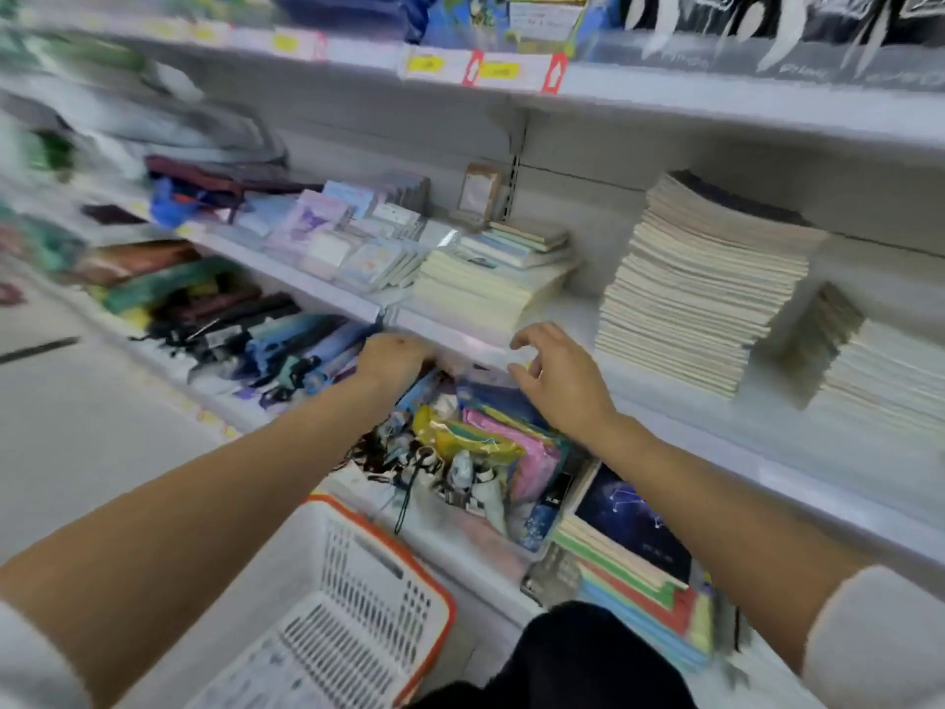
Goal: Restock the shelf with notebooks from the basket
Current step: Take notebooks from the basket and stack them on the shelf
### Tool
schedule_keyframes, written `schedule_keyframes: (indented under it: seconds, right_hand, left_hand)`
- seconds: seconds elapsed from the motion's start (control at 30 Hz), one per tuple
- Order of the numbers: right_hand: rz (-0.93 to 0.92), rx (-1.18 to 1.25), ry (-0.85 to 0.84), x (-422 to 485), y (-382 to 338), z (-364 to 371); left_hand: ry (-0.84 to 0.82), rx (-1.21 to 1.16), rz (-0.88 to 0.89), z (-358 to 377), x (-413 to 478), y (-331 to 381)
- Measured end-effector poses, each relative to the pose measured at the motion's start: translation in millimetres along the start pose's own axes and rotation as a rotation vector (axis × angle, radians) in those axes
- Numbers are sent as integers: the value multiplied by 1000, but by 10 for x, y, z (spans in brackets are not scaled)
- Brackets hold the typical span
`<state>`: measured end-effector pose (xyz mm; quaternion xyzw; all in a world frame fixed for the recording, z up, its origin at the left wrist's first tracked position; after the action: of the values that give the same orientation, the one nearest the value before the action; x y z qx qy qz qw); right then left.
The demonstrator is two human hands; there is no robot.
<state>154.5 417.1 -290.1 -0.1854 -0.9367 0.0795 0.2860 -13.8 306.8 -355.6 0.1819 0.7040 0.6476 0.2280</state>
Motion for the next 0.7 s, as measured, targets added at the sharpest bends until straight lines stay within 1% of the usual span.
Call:
schedule_keyframes:
  seconds: [0.03,0.07,0.1,0.13,0.2,0.33,0.4,0.53,0.6,0.7]
  right_hand:
    - [-12,27,-48,-36,-154,236]
    - [-20,46,-97,-81,-304,477]
    - [-21,62,-141,-127,-441,717]
    - [-15,79,-183,-183,-574,954]
    - [-10,141,-265,-322,-814,1426]
    - [32,251,-517,-687,-1163,2411]
    - [74,282,-628,-890,-1216,2861]
    - [158,372,-869,-1382,-1240,3561]
    - [205,380,-951,-1618,-1188,3840]
    - [300,424,-1025,-1922,-1088,4180]
  left_hand:
    - [-4,56,-62,-180,-51,-197]
    - [16,62,-132,-370,-125,-431]
    - [17,101,-171,-547,-196,-633]
    - [42,170,-160,-750,-265,-782]
    - [130,135,-267,-1160,-409,-1235]
    - [207,96,-477,-1781,-637,-2126]
    - [217,44,-585,-2012,-731,-2552]
    - [276,-56,-711,-2374,-831,-3208]
    - [283,-73,-786,-2442,-904,-3534]
    - [229,-64,-899,-2402,-1030,-4000]
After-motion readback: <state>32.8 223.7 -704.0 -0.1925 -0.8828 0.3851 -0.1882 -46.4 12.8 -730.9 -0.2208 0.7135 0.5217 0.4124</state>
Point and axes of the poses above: each hand's wrist, its own x-axis towards the middle knuckle, its own z-axis out of the palm, y = z × x, the point moved 10 cm from there along x, towards the middle knuckle, and after that the axes turned 1 degree about -y, right-handed, at the moved point
